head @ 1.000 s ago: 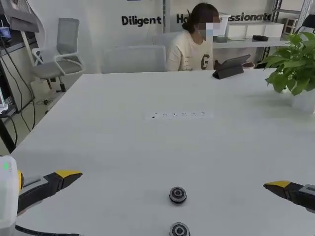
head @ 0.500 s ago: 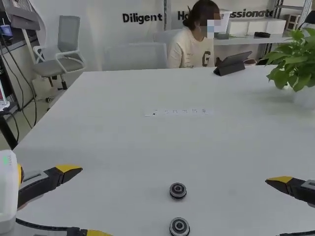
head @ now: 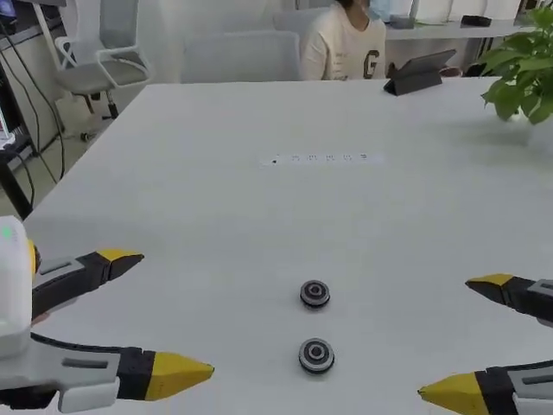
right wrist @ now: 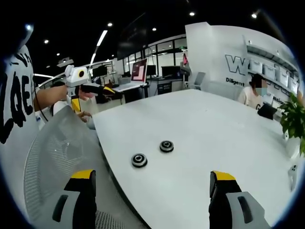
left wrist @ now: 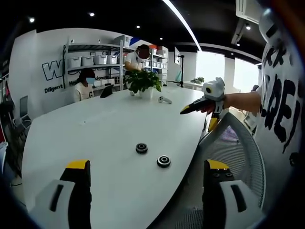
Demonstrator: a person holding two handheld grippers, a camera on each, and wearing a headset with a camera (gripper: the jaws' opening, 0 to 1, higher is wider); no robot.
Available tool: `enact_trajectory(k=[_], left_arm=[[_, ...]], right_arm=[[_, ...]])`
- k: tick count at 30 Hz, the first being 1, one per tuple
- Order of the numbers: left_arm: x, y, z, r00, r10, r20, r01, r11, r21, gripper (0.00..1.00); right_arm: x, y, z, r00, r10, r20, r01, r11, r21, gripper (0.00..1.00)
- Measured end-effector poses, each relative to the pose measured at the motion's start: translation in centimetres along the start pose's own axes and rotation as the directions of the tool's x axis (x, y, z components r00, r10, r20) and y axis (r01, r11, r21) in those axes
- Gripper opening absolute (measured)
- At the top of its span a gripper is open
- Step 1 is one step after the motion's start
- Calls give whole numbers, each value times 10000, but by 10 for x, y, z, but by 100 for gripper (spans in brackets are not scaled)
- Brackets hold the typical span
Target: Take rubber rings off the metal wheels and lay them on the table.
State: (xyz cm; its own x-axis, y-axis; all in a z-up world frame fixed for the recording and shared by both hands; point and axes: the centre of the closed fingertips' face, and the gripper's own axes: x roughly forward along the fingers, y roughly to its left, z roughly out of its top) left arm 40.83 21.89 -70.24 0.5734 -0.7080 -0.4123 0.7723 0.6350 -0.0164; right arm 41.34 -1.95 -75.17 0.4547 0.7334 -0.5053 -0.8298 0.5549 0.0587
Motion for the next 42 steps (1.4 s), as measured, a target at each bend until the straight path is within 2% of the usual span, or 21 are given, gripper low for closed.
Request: enact_trajectory(k=[8, 18, 27, 36, 42], left_arm=[[4, 5, -5, 10000, -9, -48, 8, 10000, -78, 98], [8, 9, -3, 9999, -145, -92, 145, 9999, 21, 97], [15, 21, 5, 9998, -182, -100, 184, 9996, 194, 97], [26, 30, 11, 9991, -337, -239, 349, 9980, 519, 96], [33, 31, 12, 9984, -480, -287, 498, 9967, 645, 95]], right_arm=[[6, -5, -3, 9999, -8, -140, 7, 10000, -24, 99], [10, -6, -2, 9998, 57, -189, -57, 10000, -4, 99], [14, -16, 12, 9999, 104, 15, -104, 9998, -181, 99], [21, -20, 17, 9995, 294, 78, -290, 9983, -513, 99], [25, -22, 20, 9990, 447, 74, -440, 9965, -710, 98]])
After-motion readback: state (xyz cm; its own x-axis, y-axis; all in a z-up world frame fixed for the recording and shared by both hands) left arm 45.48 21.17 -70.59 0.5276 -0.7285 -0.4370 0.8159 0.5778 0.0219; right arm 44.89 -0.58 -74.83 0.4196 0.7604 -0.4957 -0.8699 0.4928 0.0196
